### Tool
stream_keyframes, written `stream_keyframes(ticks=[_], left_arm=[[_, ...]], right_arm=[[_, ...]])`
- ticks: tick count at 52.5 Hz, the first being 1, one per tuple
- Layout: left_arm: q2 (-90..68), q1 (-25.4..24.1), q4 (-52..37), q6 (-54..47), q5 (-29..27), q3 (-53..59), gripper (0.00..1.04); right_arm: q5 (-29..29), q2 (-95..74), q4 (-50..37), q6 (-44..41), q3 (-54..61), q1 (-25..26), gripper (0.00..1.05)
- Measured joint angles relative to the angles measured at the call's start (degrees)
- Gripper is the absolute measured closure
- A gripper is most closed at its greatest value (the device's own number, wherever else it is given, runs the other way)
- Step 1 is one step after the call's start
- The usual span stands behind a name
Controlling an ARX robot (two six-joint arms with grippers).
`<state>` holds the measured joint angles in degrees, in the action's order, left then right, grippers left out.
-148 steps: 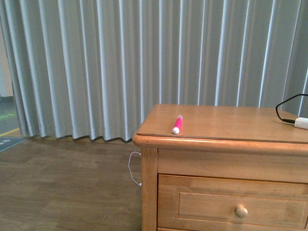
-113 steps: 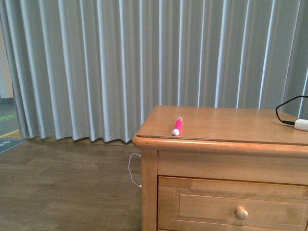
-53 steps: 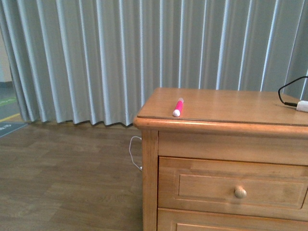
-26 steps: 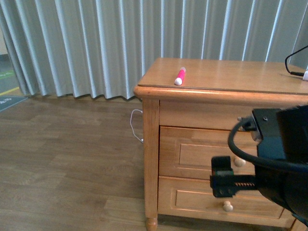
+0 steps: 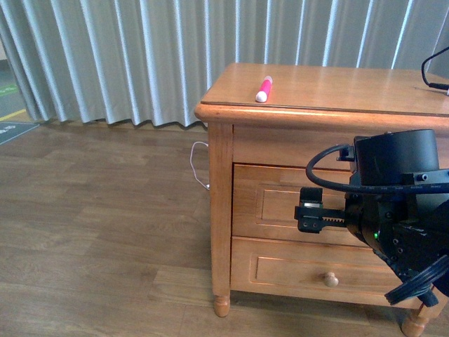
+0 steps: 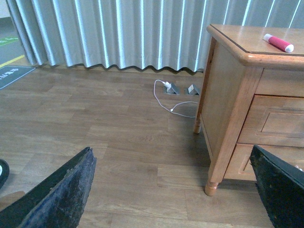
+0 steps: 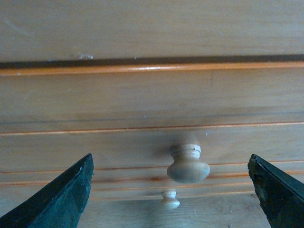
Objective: Place pink marker in drawer with both arms
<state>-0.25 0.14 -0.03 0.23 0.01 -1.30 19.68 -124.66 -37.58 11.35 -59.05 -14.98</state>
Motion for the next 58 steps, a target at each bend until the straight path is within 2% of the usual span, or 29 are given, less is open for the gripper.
stream_keyframes(ticks=[40,42,49,58], left_arm=[[0.0,0.0,0.0,0.0,0.0,0.0,0.06],[0.0,0.0,0.0,0.0,0.0,0.0,0.06],[0.0,0.0,0.0,0.0,0.0,0.0,0.06],[0.0,0.0,0.0,0.0,0.0,0.0,0.06]], right_arm=[[-2.1,-2.6,0.6,-2.0,-2.5,1.8,0.09],[-2.6,-2.6,0.6,-2.1,-2.5,1.9,0.13],[-3.7,-2.8,0.0,-2.5,-2.6,2.2,0.43],[-3.7,-2.8,0.0,-3.5,-2.4,3.0,0.69]])
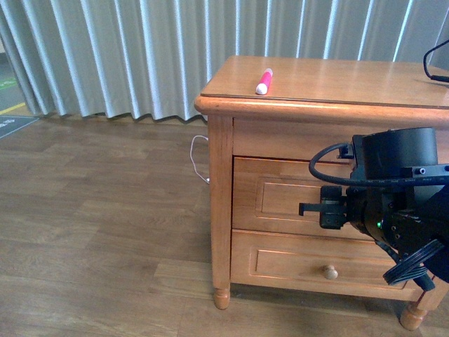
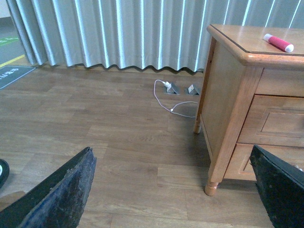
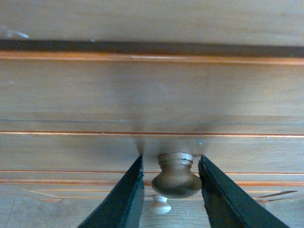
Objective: Place pink marker in drawer with both arms
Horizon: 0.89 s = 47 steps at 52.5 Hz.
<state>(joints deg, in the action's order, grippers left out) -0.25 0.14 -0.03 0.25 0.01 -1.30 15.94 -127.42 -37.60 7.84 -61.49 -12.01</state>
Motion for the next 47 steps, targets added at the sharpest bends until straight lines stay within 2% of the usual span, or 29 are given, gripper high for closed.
stream_keyframes(ticks=[4,6,28,47], left_arm=[[0.0,0.0,0.0,0.0,0.0,0.0,0.06],[0.0,0.0,0.0,0.0,0.0,0.0,0.06],[0.0,0.0,0.0,0.0,0.0,0.0,0.06],[0.0,0.0,0.0,0.0,0.0,0.0,0.06]], right_arm=[[0.0,0.0,0.0,-0.3,0.2,0.3,0.80],[0.0,0.0,0.0,-0.2,0.2,0.3,0.82],[-0.3,0.0,0.0,-0.2,0.6,0.4,0.82],[-3.1,0.9,-1.3,0.5,3.1,1.1,0.83]])
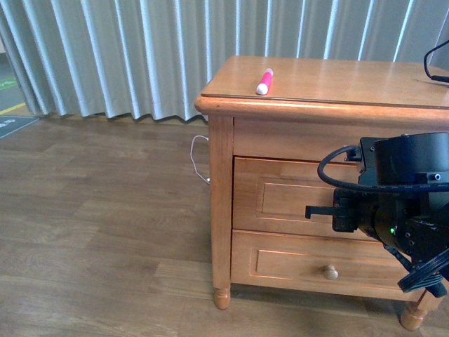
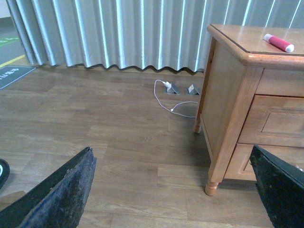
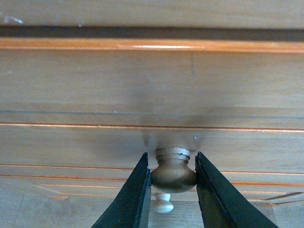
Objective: Place pink marker in drawer with both arms
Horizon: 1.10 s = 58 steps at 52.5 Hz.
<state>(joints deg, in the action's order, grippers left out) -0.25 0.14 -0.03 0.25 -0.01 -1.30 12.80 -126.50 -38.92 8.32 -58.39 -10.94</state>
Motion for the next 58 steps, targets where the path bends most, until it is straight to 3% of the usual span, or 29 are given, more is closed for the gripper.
stream_keyframes(ticks=[22,44,52,58], left_arm=[[0.0,0.0,0.0,0.0,0.0,0.0,0.06],[0.0,0.0,0.0,0.0,0.0,0.0,0.06],[0.0,0.0,0.0,0.0,0.0,0.0,0.06],[0.0,0.0,0.0,0.0,0.0,0.0,0.06]], right_arm=[[-2.8,4.3,-4.5,1.1,9.5,0.3,0.83],[-6.3,16.0,-12.9,1.6,31.6,0.2,0.84],[-5.8,20.6,-13.7,1.6,37.9,-0.8,0.84],[-2.5,23.7,-14.1,2.4,42.4,-1.3,0.92]])
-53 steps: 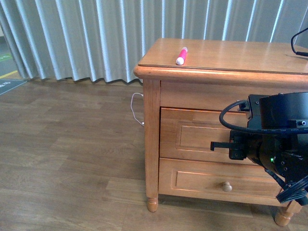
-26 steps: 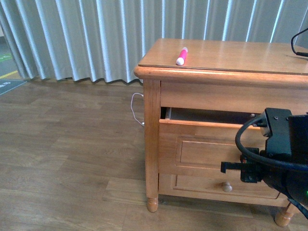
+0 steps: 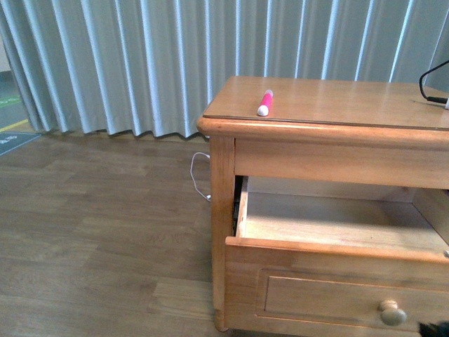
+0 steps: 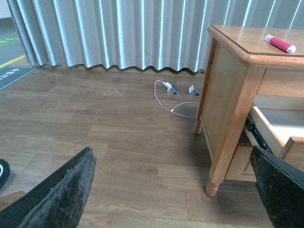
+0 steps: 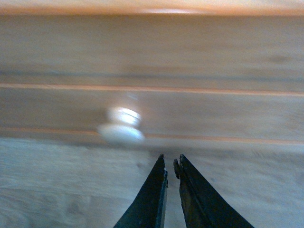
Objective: Place pink marker in drawer with both arms
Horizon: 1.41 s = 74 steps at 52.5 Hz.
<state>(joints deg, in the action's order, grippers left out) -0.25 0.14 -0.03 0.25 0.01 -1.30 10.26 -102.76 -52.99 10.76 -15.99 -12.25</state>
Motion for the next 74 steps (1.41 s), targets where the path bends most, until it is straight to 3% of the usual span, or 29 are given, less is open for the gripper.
stream_keyframes(ticks=[12,24,27,36,45,66,69,74], left_arm=[[0.0,0.0,0.0,0.0,0.0,0.0,0.06],[0.0,0.0,0.0,0.0,0.0,0.0,0.06],[0.0,0.0,0.0,0.0,0.0,0.0,0.06],[0.0,0.0,0.0,0.0,0.0,0.0,0.06],[0.0,0.0,0.0,0.0,0.0,0.0,0.06],[0.0,0.0,0.0,0.0,-0.1,0.0,0.06],[-1.2,2.4,3.1,0.7,-5.6,-0.7,0.06],[-6.7,10.8,4.1,1.5,-14.5,-2.1,0.06]], right_arm=[[-0.8,8.7,6.5,1.6,3.6,0.4,0.57],[-8.0,41.9,37.0,1.2,1.4,6.3,0.13],[-9.6,48.8,43.9,1.0,-0.4,7.9,0.07],[-14.6,67.2,64.0,-0.7,-6.6,12.2,0.09],[-15.8,77.5,78.0,-1.5,-9.8,12.7,0.09],[-14.9,79.0,79.5,-1.5,-9.8,11.6,0.09],[-14.9,79.0,79.5,-1.5,-9.8,11.6,0.09],[-14.9,79.0,79.5,-1.5,-9.8,11.6,0.09]])
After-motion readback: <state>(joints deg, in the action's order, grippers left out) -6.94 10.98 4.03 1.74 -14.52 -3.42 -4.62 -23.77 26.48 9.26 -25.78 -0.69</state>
